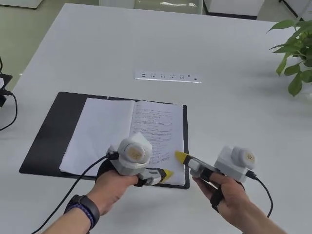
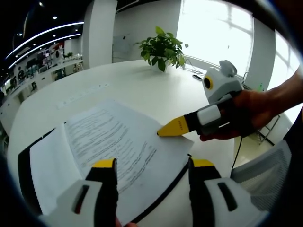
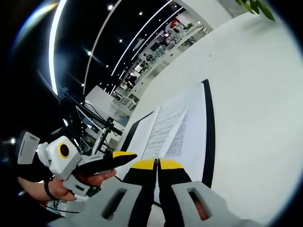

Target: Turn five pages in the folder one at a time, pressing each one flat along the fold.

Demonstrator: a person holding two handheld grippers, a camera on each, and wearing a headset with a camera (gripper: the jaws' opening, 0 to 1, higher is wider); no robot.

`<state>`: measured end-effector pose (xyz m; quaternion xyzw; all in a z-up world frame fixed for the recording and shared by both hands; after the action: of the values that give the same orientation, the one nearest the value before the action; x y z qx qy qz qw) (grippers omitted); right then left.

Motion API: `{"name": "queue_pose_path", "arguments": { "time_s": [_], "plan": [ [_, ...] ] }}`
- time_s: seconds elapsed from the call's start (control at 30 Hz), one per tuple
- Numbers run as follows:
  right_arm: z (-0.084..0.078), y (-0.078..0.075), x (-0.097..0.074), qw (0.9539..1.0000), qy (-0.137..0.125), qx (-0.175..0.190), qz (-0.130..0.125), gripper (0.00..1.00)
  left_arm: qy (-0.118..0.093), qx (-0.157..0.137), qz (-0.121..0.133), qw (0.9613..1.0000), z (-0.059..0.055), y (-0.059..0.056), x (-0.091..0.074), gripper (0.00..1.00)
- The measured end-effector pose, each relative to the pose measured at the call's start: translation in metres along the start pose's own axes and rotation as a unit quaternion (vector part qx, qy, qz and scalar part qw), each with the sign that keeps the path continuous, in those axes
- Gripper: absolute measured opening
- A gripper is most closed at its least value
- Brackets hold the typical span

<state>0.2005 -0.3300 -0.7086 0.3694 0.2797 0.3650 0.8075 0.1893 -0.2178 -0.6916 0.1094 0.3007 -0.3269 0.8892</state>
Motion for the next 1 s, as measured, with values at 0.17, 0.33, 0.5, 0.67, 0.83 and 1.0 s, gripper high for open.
{"name": "queue_pose_path", "arguments": {
  "time_s": [0.17,0.33,0.5,0.67,0.83,1.0],
  "plan": [
    [0.003,0.005,0.002,1.0,-0.007,-0.002,0.002,0.0,-0.005,0.001,0.01,0.9999,0.001,0.012,-0.006,0.6],
    [0.008,0.014,0.006,0.9999,-0.011,-0.01,0.006,0.0,-0.012,-0.003,0.021,0.9997,0.004,0.024,-0.016,0.6],
    [0.014,0.026,0.012,0.9995,-0.013,-0.023,0.016,0.0,-0.017,-0.004,0.035,0.9992,0.002,0.04,-0.03,0.61],
    [0.018,0.035,0.019,0.9991,-0.015,-0.033,0.023,0.0,-0.021,-0.006,0.047,0.9987,-0.002,0.056,-0.042,0.62],
    [0.019,0.045,0.028,0.9985,-0.016,-0.043,0.032,0.0,-0.027,-0.009,0.057,0.998,-0.005,0.068,-0.055,0.61],
    [0.022,0.058,0.041,0.9974,-0.018,-0.053,0.045,0.0,-0.028,-0.018,0.071,0.9969,-0.013,0.084,-0.068,0.62]
  ]
}}
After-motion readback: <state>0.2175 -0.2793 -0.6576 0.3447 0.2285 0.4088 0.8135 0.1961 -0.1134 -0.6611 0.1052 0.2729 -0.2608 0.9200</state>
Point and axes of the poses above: the centre of the closed fingertips' face, and the gripper's own axes: x roughly forward along the fingers, y roughly to its left, z roughly out of its top, the point moved 5 cm from there along -x, roughly backward along the fingers, and after that the axes turned 13 degrees about z, right-handed, at the moved point
